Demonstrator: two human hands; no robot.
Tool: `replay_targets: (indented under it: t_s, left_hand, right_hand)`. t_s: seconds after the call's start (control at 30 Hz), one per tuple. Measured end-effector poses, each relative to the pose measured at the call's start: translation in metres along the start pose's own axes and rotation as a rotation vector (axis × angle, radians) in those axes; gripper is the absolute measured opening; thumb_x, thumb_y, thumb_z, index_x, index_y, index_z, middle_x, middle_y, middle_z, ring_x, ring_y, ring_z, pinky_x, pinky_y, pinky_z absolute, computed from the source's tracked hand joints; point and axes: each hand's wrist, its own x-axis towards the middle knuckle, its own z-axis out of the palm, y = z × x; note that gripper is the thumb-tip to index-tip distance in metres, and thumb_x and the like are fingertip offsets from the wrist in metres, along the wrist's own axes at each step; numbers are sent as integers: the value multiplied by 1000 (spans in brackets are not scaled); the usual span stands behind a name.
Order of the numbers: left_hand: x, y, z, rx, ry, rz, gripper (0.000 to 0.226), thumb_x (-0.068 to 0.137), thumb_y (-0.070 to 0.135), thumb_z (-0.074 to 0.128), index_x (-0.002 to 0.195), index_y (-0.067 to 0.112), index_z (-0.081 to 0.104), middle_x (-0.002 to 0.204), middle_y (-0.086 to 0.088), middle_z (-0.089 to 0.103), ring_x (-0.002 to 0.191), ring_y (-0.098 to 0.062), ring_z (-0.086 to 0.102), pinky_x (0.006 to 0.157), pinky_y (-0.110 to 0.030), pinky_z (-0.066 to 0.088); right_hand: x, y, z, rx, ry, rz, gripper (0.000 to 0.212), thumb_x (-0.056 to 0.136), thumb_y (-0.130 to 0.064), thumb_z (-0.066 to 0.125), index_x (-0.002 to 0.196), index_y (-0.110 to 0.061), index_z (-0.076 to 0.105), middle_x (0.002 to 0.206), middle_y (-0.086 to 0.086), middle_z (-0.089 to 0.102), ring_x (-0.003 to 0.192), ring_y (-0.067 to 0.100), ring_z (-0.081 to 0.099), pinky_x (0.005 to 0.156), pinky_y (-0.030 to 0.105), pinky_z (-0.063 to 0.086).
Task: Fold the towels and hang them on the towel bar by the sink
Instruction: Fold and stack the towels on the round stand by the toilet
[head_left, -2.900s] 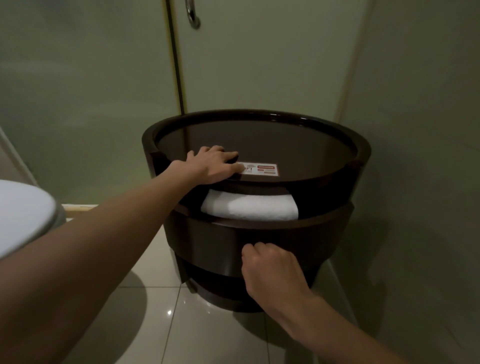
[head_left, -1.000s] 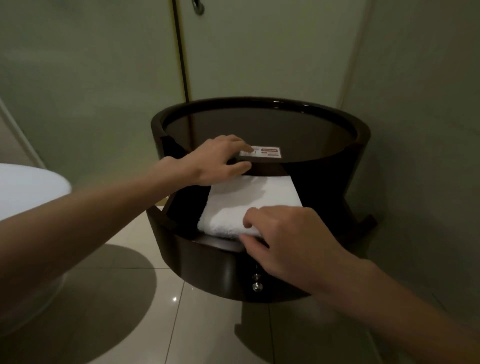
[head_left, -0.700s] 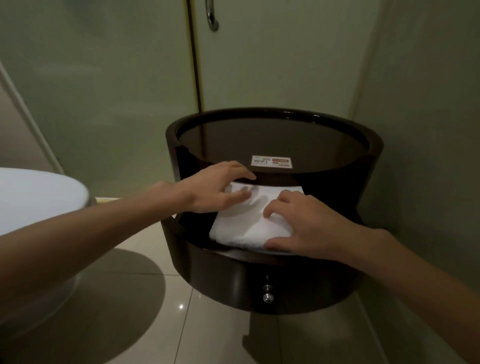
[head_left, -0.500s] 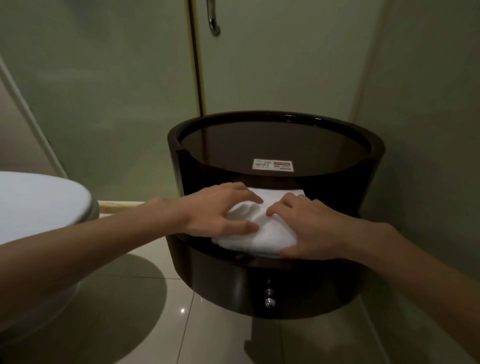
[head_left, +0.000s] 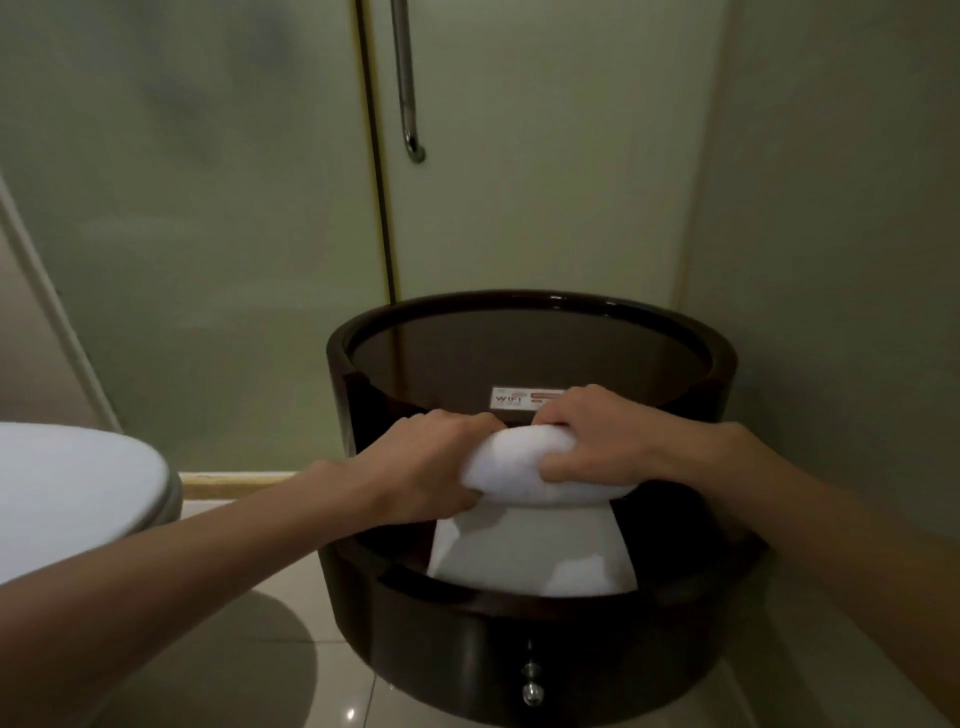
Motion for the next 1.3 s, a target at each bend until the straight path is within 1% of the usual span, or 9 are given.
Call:
replay_targets:
  t_s: [0.07,0.2,0.33,0.5,0.63,0.73,0.93,1.13,1.3]
  left_hand:
    - [10,-5,-15,-46,31,5,45,69,39,71,111,38,54,100,13,66,87,-8,63,64,-18,44]
    - [34,-11,-52,-182,30,12,31,61,30,71,91,32,63,85,10,68,76,-7,64,65,-31,55]
    - [58,-15,-91,-313,48,26,23,60,18,76,76,30,64,74,10,67,67,-5,61,57,-23,50]
    - [94,-24,-140,-260,174,20,26,65,8,79,89,15,70,84,-3,70,76,-13,65,61,-28,51]
    - [119,-31,-154,-161,414,54,34,65,11,77,98,16,70,85,2,67,80,-16,65,63,-24,46]
    - [134,-38,-126,-46,511,-10,41,69,16,74,109,20,66,94,-1,70,88,-23,66,69,-34,52]
    - [128,-49,-25,118,335,-132,47,79,31,64,124,27,52,120,-1,64,106,-25,61,87,-37,49]
    - [94,-59,25,142,180,-2,56,87,39,55,140,31,37,143,6,46,128,-18,46,98,-37,43]
    - [89,-65,16,14,-34,4,73,89,57,48,150,35,15,158,3,21,144,-14,19,115,-31,18]
  right_hand:
    - [5,-1,-14,21,13,7,21,73,-38,66,88,-23,67,82,-2,66,75,15,62,69,39,56]
    - [6,-4,-43,-4,-24,31,47,74,-43,70,116,-28,56,106,-8,61,94,11,59,84,35,53]
    - [6,-8,-74,-103,55,-32,47,69,-35,77,109,-23,55,104,-7,62,93,13,59,80,34,50]
    - [30,-2,-117,-136,392,-65,34,68,-21,76,99,-16,63,93,0,64,83,17,58,65,30,42]
    - [57,8,-133,-264,632,-98,33,73,-21,68,103,-16,57,95,8,64,83,29,58,65,37,47]
    - [78,23,-120,-384,720,-51,33,79,-21,65,109,-16,53,100,11,63,84,32,59,66,34,44]
    - [92,54,-34,-536,588,40,41,80,-20,64,119,-17,52,117,7,59,103,27,55,85,34,39]
    - [64,64,25,-521,489,18,43,75,-20,71,117,-19,58,111,6,63,96,24,59,81,35,48]
    - [60,66,9,-327,344,16,59,78,-41,58,133,-28,42,130,-2,48,111,19,50,94,31,40]
